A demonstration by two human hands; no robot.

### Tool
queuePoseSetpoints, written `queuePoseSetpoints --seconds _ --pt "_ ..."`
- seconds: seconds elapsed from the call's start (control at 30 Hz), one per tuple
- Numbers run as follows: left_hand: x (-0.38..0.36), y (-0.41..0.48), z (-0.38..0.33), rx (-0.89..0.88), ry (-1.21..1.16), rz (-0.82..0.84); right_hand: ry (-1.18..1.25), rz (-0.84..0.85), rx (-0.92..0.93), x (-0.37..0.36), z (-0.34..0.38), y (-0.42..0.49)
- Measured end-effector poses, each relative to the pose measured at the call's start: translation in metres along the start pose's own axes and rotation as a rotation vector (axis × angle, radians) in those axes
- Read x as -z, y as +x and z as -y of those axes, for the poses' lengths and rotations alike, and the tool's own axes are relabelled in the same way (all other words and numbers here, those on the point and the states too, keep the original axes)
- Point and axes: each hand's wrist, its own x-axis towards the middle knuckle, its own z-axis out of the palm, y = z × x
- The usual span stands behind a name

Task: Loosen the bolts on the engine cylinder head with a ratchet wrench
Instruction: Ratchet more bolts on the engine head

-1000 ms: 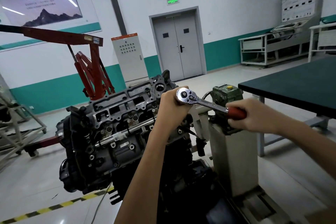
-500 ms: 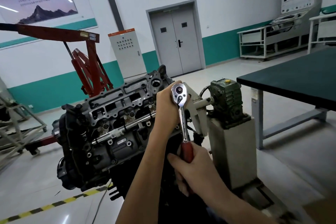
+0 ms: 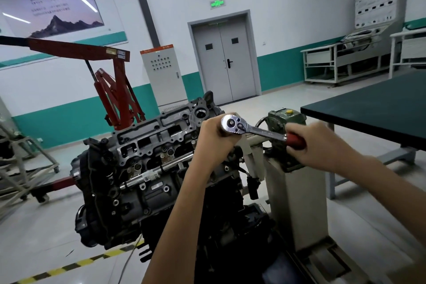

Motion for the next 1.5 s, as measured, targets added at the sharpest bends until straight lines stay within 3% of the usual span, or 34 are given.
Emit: queuePoseSetpoints --seconds 0.1,0.2,0.3,0.37,0.47,0.7,0.8,0.87,1.03,1.27,1.37,1.5 --pt "-0.008 -0.004 0.002 -0.101 0.005 -0.119 0.247 0.012 -0.168 -0.033 0.023 -0.029" --pt "-0.022 -0.005 0.006 -0.155 -0.007 -0.226 0.514 -0.122 -0.322 -0.068 0.073 -0.053" --pt "-0.027 -0.005 0.009 -0.132 -0.062 -0.225 0.910 -0.160 -0.446 -0.094 0.127 -0.058" --pt "-0.024 -0.004 0.009 -0.119 -0.099 -0.195 1.011 -0.192 -0.454 -0.101 0.141 -0.056" --pt "-0.020 -0.001 0.009 -0.068 -0.090 -0.171 0.967 -0.161 -0.415 -0.094 0.128 -0.057" --pt "-0.017 0.001 0.004 -0.032 -0.024 -0.142 0.314 0.131 -0.001 -0.014 0.016 -0.029" --pt "-0.017 0.001 0.004 -0.018 -0.054 -0.130 -0.014 0.058 0.123 0.014 -0.010 0.004" --pt "-0.015 0.001 0.005 -0.021 -0.050 -0.136 -0.094 0.008 0.123 0.013 -0.012 0.012" --pt "-0.015 -0.002 0.005 -0.081 -0.023 -0.155 0.296 0.033 -0.168 -0.032 0.028 -0.035" --pt "-0.016 -0.005 0.007 -0.092 -0.082 -0.179 1.049 -0.168 -0.443 -0.096 0.151 -0.055" --pt "-0.013 -0.003 0.006 -0.048 -0.082 -0.144 1.037 -0.149 -0.436 -0.097 0.141 -0.055" --pt "-0.012 0.000 0.008 -0.008 -0.051 -0.126 0.689 0.010 -0.211 -0.064 0.075 -0.055"
